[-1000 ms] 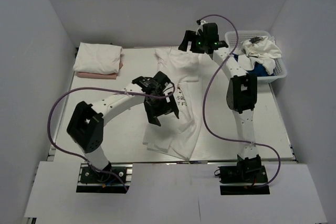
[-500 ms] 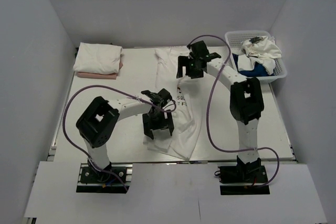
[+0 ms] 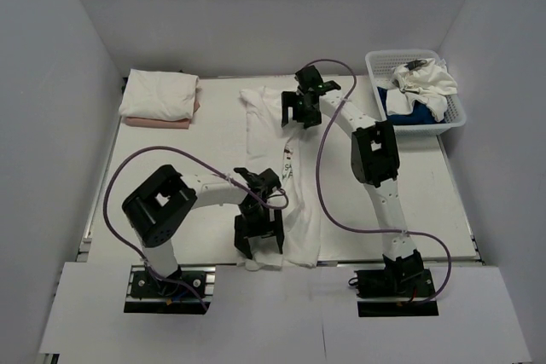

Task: Fold and stack the t-shirts
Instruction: Rotate the tshirt 90 degrees

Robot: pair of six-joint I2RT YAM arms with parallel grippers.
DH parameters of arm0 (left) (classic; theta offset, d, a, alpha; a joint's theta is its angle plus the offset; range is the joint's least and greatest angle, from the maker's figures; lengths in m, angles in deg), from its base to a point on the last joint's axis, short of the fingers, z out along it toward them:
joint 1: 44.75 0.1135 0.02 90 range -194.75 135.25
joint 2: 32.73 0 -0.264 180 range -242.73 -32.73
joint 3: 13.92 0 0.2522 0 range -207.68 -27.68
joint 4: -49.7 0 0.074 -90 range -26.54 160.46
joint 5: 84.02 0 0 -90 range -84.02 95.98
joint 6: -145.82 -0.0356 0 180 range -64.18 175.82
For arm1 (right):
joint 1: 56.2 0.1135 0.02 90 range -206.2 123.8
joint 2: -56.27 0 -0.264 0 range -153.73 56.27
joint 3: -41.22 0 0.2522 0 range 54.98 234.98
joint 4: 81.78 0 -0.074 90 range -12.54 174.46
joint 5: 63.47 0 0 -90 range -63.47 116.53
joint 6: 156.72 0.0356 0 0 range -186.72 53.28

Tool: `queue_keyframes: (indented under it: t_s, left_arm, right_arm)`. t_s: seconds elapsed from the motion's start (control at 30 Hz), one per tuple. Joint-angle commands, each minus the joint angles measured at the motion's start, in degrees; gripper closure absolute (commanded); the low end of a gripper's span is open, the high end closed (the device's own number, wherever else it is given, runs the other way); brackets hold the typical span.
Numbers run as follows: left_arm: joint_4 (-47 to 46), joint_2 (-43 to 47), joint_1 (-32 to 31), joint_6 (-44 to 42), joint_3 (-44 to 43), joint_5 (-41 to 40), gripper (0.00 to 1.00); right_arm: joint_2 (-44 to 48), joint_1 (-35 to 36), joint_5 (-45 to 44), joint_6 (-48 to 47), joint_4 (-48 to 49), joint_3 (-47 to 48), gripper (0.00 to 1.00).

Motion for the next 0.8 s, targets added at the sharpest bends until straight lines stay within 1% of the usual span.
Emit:
queue_keyframes:
  t_s: [0.0, 0.1, 0.13, 0.17, 0.2, 0.23, 0.27, 0.33, 0.37, 0.4, 0.43, 0.5, 0.53, 0.57, 0.6, 0.67, 0.73, 0.77]
  left_arm:
    - [-2.4, -3.4, -2.5, -1.5, -4.0, 0.6, 0.00]
    - [-2.4, -7.8, -3.7, -4.6, -10.3, 1.2, 0.00]
    - [-2.4, -10.0, -3.7, -6.3, -11.8, 0.6, 0.00]
    - [-0.5, -11.2, -3.7, -7.2, -14.9, 0.1, 0.00]
    - [0.7, -12.2, -2.9, -7.9, -16.8, -0.5, 0.00]
    - [1.8, -13.2, -2.2, -9.4, -18.6, -1.8, 0.00]
    - [2.8, -14.1, -1.5, -10.2, -22.8, -3.1, 0.00]
    - [8.6, -16.9, -1.0, -12.0, -28.3, -8.7, 0.00]
    - [10.8, -17.7, -1.0, -12.6, -33.6, -10.1, 0.00]
    - [14.7, -18.2, -1.0, -12.6, -35.6, -13.1, 0.00]
    - [16.3, -18.2, -0.3, -12.6, -38.2, -14.4, 0.00]
    - [19.0, -17.2, 1.1, -12.6, -38.8, -16.8, 0.00]
    - [19.5, -14.9, 1.7, -12.6, -38.8, -17.6, 0.00]
    - [19.5, -13.5, 3.1, -12.6, -38.8, -18.3, 0.00]
    - [20.2, -12.2, 3.8, -11.8, -38.8, -19.6, 0.00]
    - [20.9, -8.1, 5.9, -11.2, -38.8, -20.6, 0.00]
    - [20.9, -5.3, 6.9, -10.7, -38.3, -22.7, 0.00]
    - [20.9, -4.1, 8.0, -10.0, -37.7, -23.4, 0.00]
  right_arm:
    - [-9.5, -0.6, -0.6, 0.5, -0.6, 3.9, 0.10]
    - [-10.8, -0.6, -2.1, 0.5, 1.7, 8.0, 0.10]
    - [-11.4, -0.9, -2.3, 0.7, 4.5, 8.3, 0.10]
    - [-11.6, -1.1, -2.3, 0.7, 5.3, 9.3, 0.10]
    - [-11.8, -1.3, -5.0, 0.7, 6.0, 10.4, 0.10]
    - [-12.3, -1.4, -6.0, 0.7, 8.0, 11.0, 0.10]
    - [-12.4, -2.1, -6.4, 0.7, 9.2, 11.2, 0.10]
    - [-12.4, -3.2, -6.7, 0.6, 13.0, 11.3, 0.10]
    - [-12.6, -3.7, -6.5, 1.1, 14.8, 12.2, 0.10]
    - [-12.6, -4.4, -6.2, 1.0, 15.4, 12.9, 0.10]
    - [-12.8, -4.5, -5.7, 1.2, 16.5, 13.4, 0.10]
    - [-12.6, -5.8, -3.7, 2.2, 17.3, 15.5, 0.10]
    - [-10.8, -6.2, -3.2, 2.3, 17.8, 15.5, 0.10]
    - [-10.0, -6.5, -0.2, 2.2, 18.7, 14.5, 0.10]
    - [-9.0, -6.3, 0.8, 1.5, 19.2, 12.9, 0.10]
    - [-3.6, -5.8, 4.9, -1.0, 19.5, 11.3, 0.10]
    - [1.3, -5.5, 7.3, -3.1, 19.7, 7.4, 0.10]
    - [6.7, -5.3, 7.5, -3.5, 19.7, 6.0, 0.10]
